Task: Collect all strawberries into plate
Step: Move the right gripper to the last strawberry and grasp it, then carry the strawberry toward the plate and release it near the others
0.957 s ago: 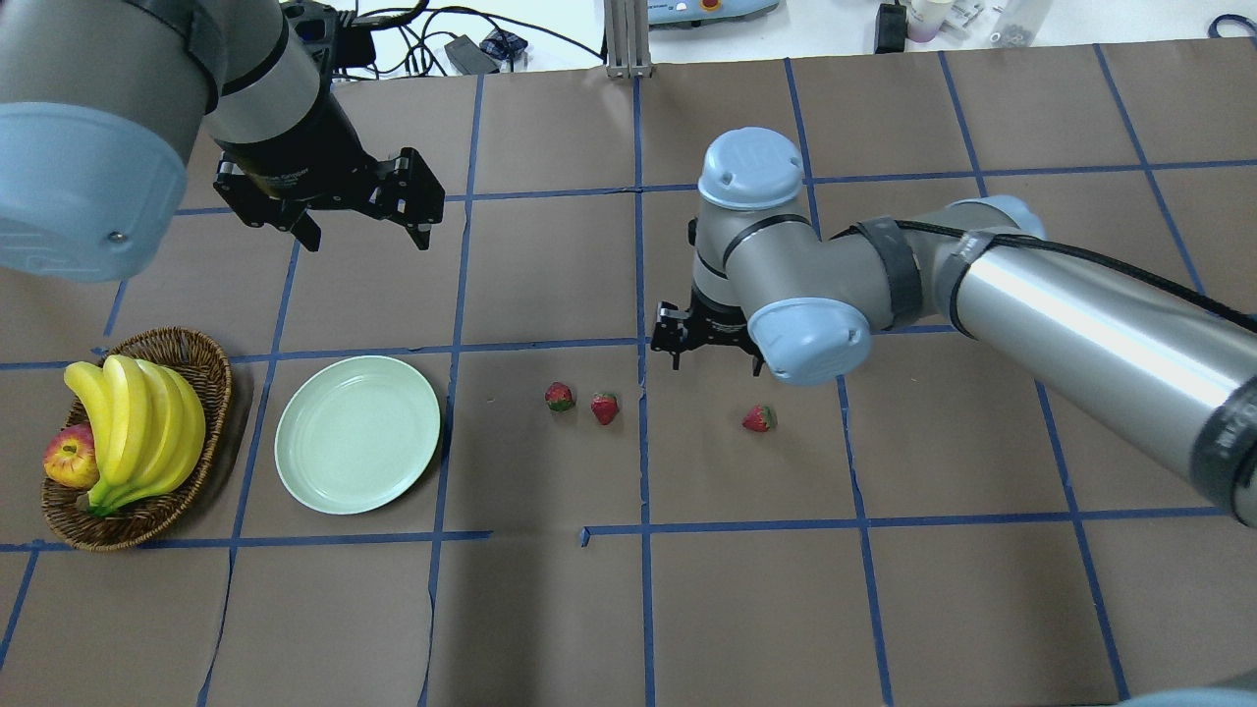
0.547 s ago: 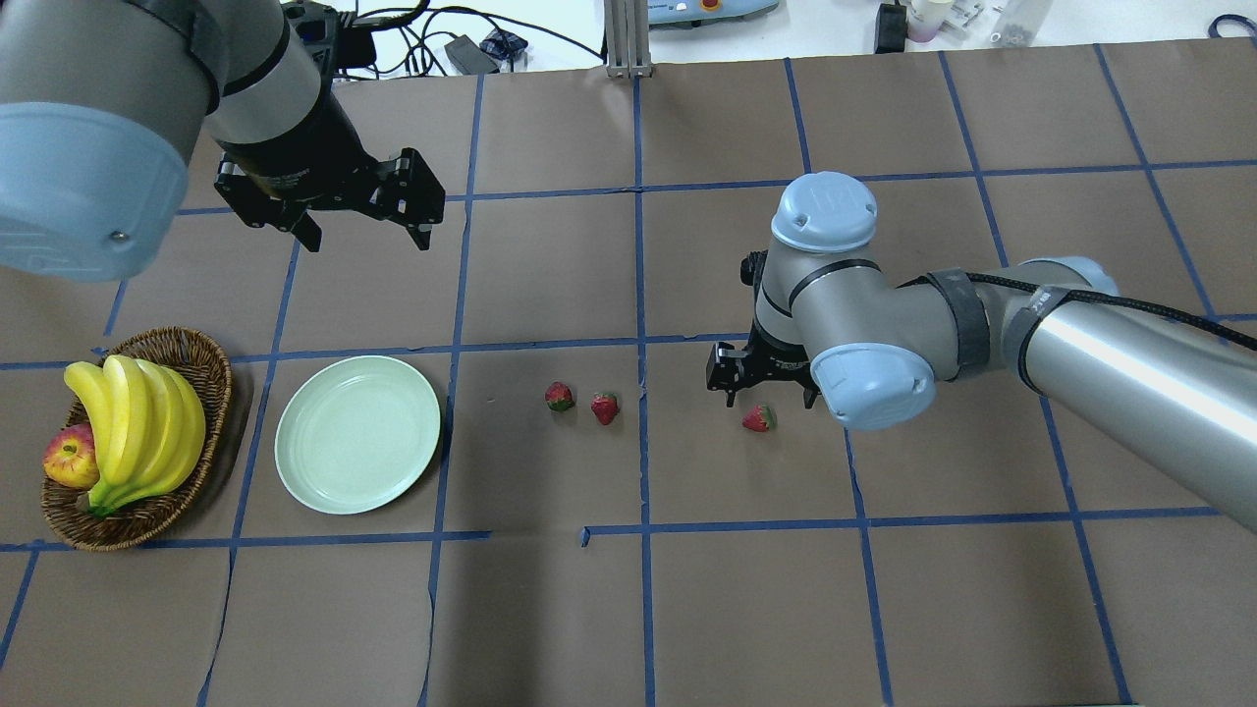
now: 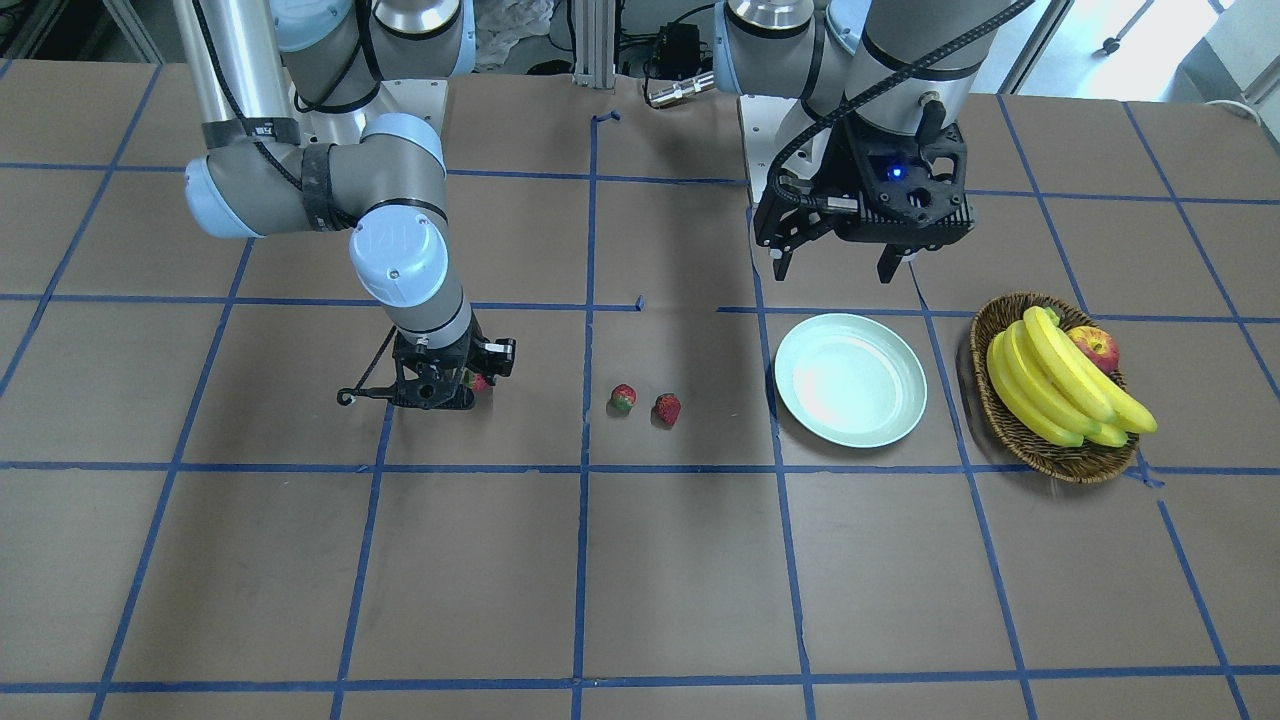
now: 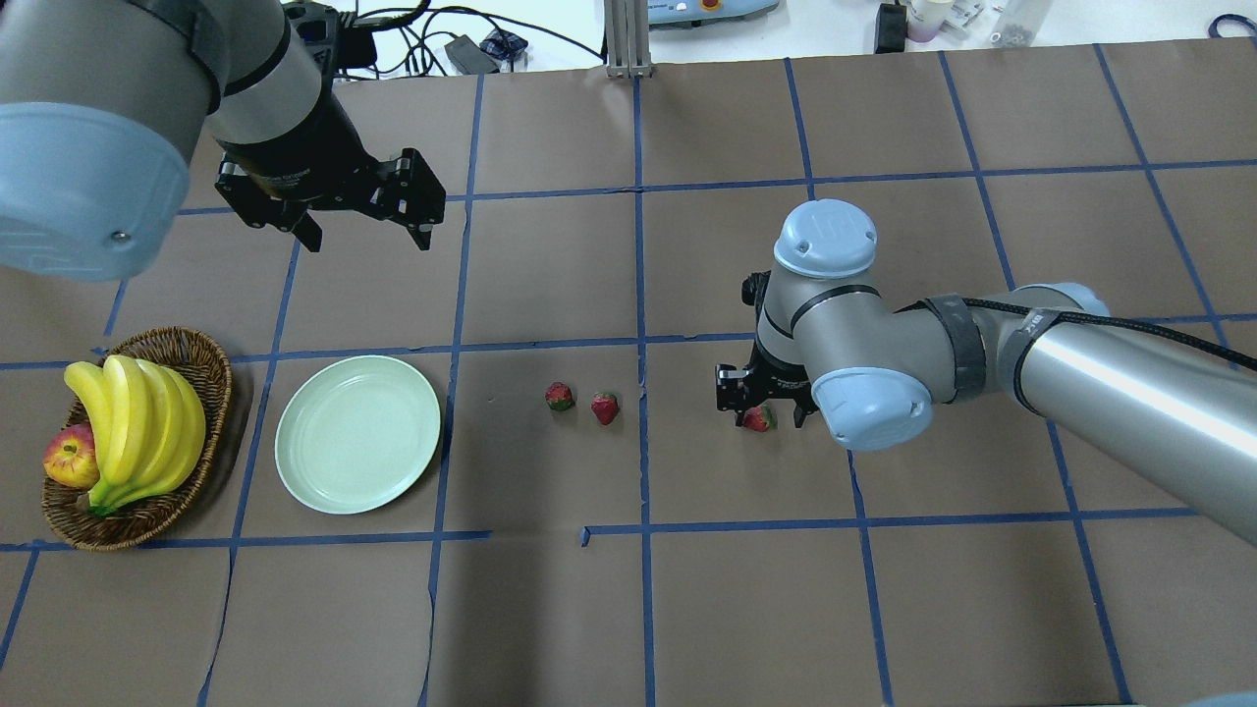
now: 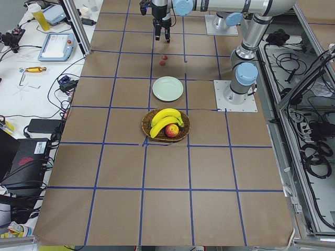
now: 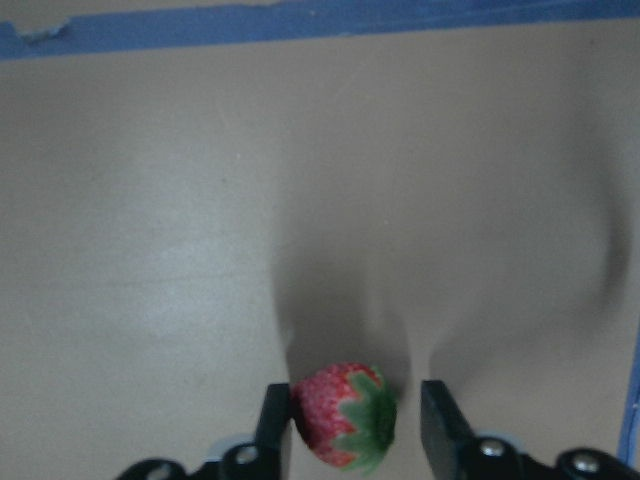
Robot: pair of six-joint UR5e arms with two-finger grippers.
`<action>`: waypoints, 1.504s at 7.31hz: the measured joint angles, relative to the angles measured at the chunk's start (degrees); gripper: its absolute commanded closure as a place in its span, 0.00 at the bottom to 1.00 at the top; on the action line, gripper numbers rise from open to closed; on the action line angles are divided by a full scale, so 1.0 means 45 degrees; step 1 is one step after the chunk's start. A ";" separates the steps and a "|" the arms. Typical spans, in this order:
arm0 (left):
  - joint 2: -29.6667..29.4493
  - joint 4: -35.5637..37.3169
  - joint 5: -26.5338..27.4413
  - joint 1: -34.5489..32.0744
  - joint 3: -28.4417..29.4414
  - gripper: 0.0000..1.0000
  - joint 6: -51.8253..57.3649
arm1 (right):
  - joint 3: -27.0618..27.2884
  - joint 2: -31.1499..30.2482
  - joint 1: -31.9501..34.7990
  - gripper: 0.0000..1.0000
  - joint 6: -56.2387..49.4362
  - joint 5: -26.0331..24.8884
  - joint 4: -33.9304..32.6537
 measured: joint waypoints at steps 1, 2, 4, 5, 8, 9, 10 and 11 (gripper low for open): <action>0.0000 0.0000 0.0000 -0.0001 0.0000 0.00 0.0003 | -0.0206 -0.0008 -0.0001 1.00 0.0084 0.0066 -0.0174; -0.0001 0.0000 0.0000 0.0001 0.0000 0.00 0.0007 | -0.0631 -0.0013 0.0002 1.00 0.0498 0.0437 -0.0439; -0.0006 0.0000 0.0000 0.0008 0.0000 0.00 -0.0005 | -0.1765 0.0056 0.0394 1.00 0.2493 0.1871 -0.0704; -0.0009 0.0000 0.0000 0.0005 0.0000 0.00 -0.0005 | -0.2233 0.0321 0.1041 1.00 0.3547 0.2408 -0.0831; -0.0008 0.0000 0.0000 -0.0010 0.0000 0.00 0.0003 | -0.3042 0.1585 0.3515 1.00 0.5651 0.3687 -0.1137; -0.0007 0.0000 0.0000 -0.0008 0.0000 0.00 -0.0006 | -0.3184 0.1929 0.4152 1.00 0.6000 0.3654 -0.1143; -0.0004 0.0000 0.0000 -0.0005 0.0003 0.00 -0.0010 | -0.3232 0.2287 0.4576 0.88 0.6189 0.3519 -0.1140; -0.0002 0.0000 0.0000 -0.0005 0.0011 0.00 -0.0016 | -0.3243 0.2539 0.4757 0.02 0.6275 0.3401 -0.1144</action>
